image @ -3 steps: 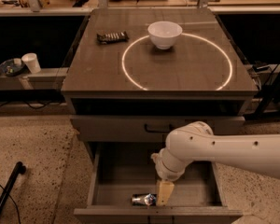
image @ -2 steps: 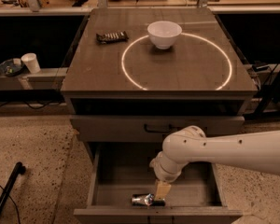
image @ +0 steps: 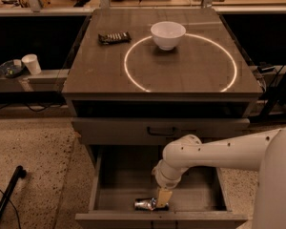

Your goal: Pick redbull can from middle drawer and place on counter

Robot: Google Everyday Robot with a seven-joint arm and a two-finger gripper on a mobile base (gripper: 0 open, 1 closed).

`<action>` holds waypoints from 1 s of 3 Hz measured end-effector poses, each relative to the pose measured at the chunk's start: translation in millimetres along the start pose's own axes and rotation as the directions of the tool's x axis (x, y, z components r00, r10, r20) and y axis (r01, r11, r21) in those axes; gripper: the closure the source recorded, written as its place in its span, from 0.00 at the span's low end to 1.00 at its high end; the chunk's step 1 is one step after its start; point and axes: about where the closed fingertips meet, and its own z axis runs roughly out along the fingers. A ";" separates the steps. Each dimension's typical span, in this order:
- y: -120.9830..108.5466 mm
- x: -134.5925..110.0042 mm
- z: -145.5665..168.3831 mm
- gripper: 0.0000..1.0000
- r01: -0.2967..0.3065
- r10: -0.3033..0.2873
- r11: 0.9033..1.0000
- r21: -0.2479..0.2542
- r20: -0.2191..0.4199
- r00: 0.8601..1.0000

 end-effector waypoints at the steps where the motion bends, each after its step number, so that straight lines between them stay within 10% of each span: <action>1: 4.8 3.8 25.6 0.22 0.013 -0.012 1.000 -0.022 0.013 1.000; 3: 16.8 5.9 59.3 0.39 0.051 -0.049 0.997 -0.052 0.039 0.998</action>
Offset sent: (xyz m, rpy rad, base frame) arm -0.0187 0.0124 -0.0662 0.0472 0.0307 0.0675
